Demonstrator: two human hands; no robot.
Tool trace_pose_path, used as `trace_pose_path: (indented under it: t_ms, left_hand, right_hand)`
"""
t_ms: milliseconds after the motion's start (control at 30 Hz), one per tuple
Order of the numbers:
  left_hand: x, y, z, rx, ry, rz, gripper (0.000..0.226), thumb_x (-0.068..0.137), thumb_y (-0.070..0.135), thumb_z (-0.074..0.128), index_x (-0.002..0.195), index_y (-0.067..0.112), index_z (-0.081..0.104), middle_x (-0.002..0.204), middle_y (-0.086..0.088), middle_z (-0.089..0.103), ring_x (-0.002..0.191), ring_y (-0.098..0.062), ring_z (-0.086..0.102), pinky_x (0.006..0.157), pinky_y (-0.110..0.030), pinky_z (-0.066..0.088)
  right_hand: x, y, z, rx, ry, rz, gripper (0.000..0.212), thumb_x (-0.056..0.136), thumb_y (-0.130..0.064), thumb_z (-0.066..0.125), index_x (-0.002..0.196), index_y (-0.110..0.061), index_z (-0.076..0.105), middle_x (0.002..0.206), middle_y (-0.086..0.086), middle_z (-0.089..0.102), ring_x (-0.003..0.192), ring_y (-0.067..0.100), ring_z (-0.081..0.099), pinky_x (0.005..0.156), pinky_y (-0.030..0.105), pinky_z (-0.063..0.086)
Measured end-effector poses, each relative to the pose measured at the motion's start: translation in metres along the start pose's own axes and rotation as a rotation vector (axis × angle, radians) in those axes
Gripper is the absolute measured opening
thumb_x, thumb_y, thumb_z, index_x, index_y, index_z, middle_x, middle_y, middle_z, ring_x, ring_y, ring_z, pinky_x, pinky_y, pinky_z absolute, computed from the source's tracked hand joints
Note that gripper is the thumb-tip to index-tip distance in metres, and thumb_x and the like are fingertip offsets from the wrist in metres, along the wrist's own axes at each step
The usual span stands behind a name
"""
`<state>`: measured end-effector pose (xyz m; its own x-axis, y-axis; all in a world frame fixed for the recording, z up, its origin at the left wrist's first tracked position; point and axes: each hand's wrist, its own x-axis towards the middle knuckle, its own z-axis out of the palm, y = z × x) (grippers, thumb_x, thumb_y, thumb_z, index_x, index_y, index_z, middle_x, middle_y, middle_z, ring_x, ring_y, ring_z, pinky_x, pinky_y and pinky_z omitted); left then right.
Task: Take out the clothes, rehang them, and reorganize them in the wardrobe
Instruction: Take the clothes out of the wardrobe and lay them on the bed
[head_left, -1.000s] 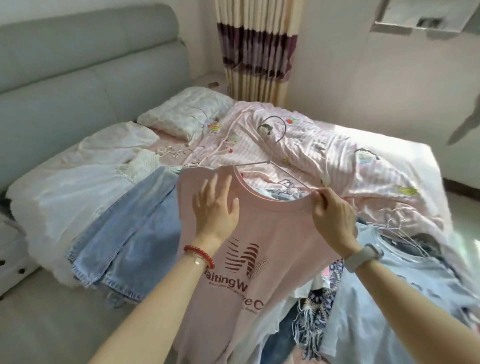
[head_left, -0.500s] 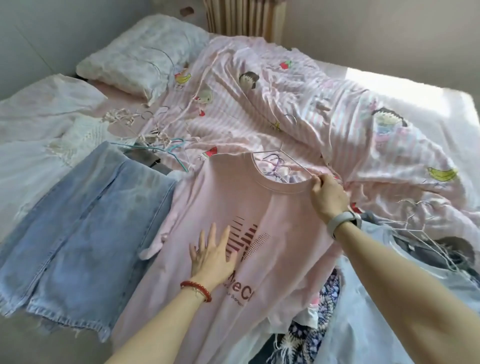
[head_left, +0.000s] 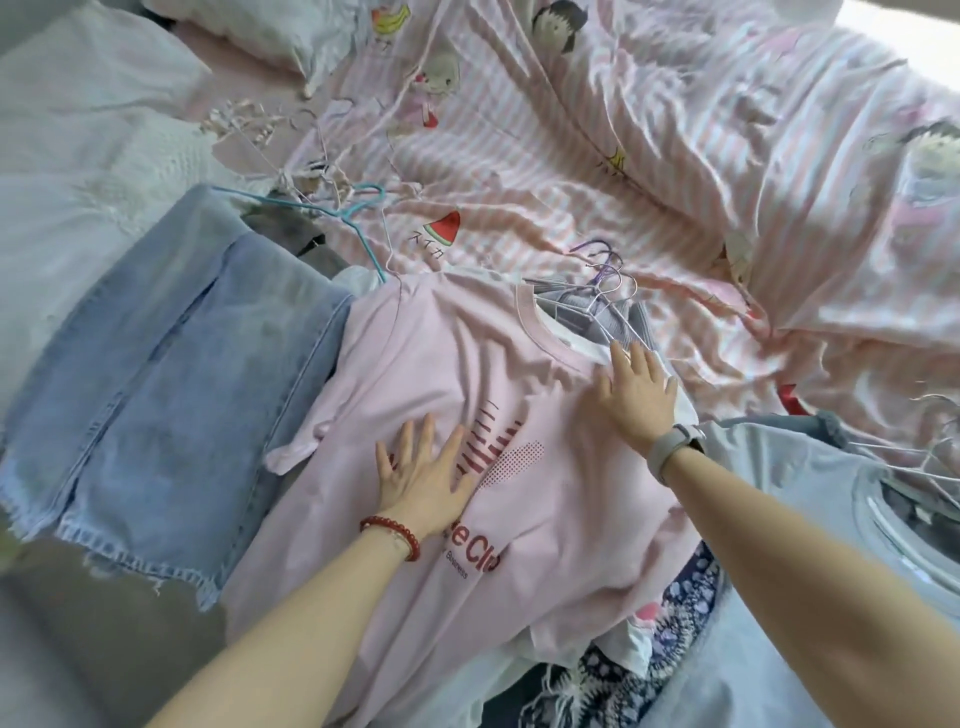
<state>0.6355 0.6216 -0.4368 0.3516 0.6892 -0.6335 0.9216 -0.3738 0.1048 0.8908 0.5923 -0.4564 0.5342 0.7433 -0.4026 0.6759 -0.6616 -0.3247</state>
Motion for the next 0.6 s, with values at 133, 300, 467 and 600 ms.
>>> trace_pose_path:
  t_ms: [133, 300, 467, 600]
  left_hand:
    - [-0.029, -0.010, -0.014, -0.067, 0.173, -0.014, 0.058, 0.094, 0.037, 0.034, 0.146, 0.033, 0.010, 0.157, -0.002, -0.004, 0.143, -0.020, -0.008, 0.113, -0.050, -0.005]
    - [-0.097, -0.061, -0.047, -0.153, 0.417, -0.148, 0.055, 0.095, 0.029, 0.036, 0.146, 0.028, 0.016, 0.156, 0.001, 0.006, 0.143, -0.019, -0.001, 0.113, -0.049, -0.001]
    - [-0.212, -0.138, -0.055, -0.231, 0.628, -0.351, 0.049, 0.095, 0.028, 0.040, 0.143, 0.024, 0.029, 0.153, 0.000, 0.019, 0.142, -0.017, 0.009, 0.113, -0.047, 0.007]
    - [-0.327, -0.194, -0.024, -0.310, 0.794, -0.587, 0.044, 0.092, 0.022, 0.048, 0.136, 0.019, 0.044, 0.146, -0.004, 0.035, 0.138, -0.021, 0.024, 0.108, -0.049, 0.019]
  right_hand:
    - [-0.034, -0.040, -0.003, 0.012, 0.067, -0.194, 0.049, 0.094, -0.025, 0.038, 0.141, -0.016, 0.029, 0.151, 0.008, 0.025, 0.139, 0.027, 0.017, 0.111, 0.052, 0.015]
    - [-0.105, -0.117, -0.015, 0.154, 0.115, -0.486, 0.041, 0.091, -0.015, 0.043, 0.132, -0.010, 0.046, 0.138, 0.008, 0.047, 0.134, 0.024, 0.032, 0.111, 0.040, 0.021]
    - [-0.203, -0.209, -0.020, 0.251, 0.104, -0.791, 0.035, 0.089, -0.010, 0.048, 0.123, -0.007, 0.055, 0.127, 0.009, 0.056, 0.126, 0.029, 0.042, 0.106, 0.039, 0.029]
    - [-0.303, -0.267, 0.003, 0.274, 0.014, -1.018, 0.032, 0.086, -0.008, 0.052, 0.117, -0.006, 0.060, 0.118, 0.009, 0.062, 0.116, 0.030, 0.050, 0.099, 0.042, 0.037]
